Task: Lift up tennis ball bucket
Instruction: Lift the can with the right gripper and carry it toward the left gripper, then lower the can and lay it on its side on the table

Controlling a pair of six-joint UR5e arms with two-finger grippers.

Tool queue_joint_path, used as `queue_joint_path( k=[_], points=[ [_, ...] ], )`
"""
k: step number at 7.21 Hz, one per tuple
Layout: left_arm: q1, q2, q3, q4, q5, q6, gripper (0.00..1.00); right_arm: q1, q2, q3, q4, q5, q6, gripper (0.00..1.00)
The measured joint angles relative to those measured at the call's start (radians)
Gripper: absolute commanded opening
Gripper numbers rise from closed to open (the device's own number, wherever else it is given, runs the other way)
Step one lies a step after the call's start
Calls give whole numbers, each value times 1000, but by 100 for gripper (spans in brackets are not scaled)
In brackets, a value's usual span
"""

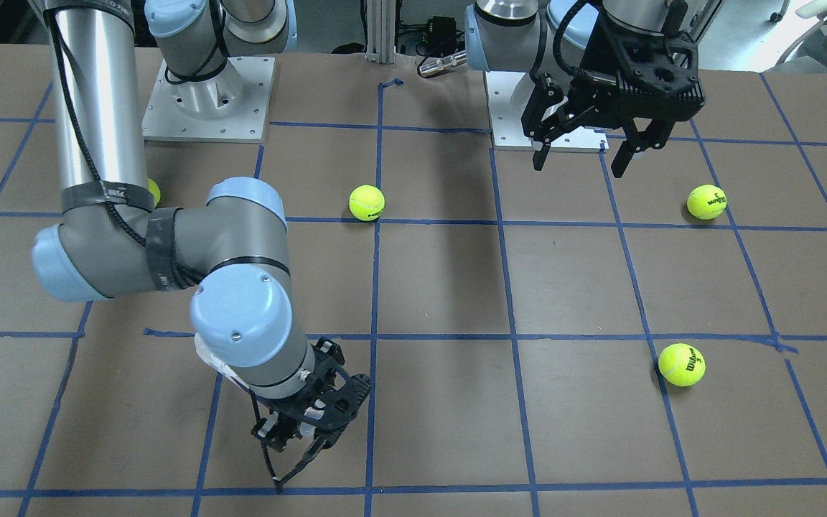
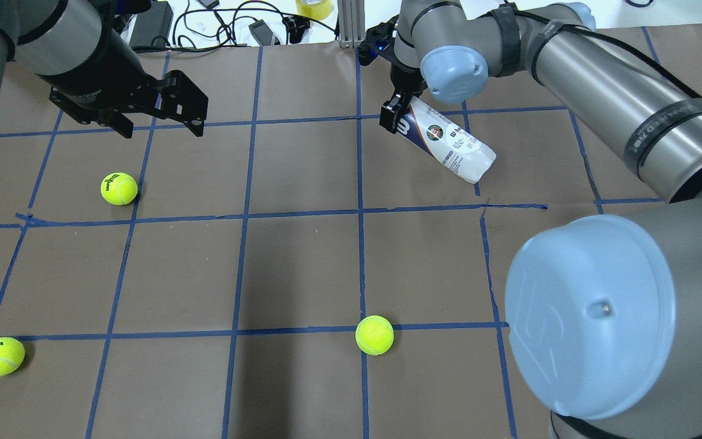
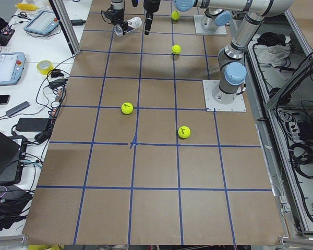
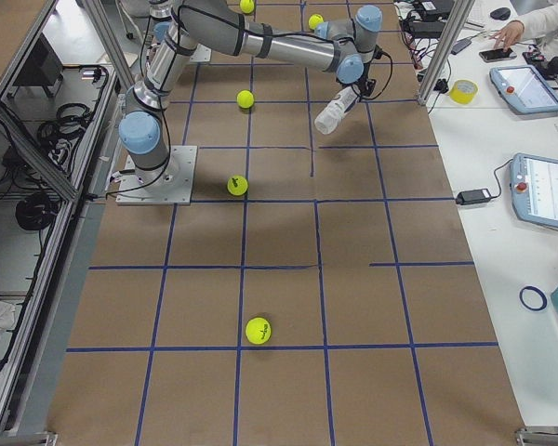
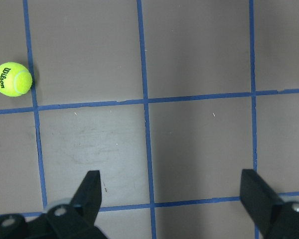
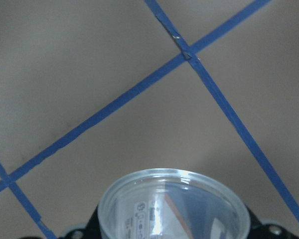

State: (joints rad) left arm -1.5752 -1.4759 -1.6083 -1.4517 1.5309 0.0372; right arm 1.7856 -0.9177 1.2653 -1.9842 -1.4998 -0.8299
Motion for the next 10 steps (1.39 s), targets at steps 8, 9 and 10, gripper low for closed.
queue_joint_path(
  k=[8,9,10],
  points=[
    [0,0,1,-1,0,0,100,264,67,10,-89,-47,-375,46],
    [0,0,1,-1,0,0,100,271,81,12,-109,-50,-380,50],
    [0,0,1,-1,1,0,100,276,89,14,-121,-46,-368,53]
  ],
)
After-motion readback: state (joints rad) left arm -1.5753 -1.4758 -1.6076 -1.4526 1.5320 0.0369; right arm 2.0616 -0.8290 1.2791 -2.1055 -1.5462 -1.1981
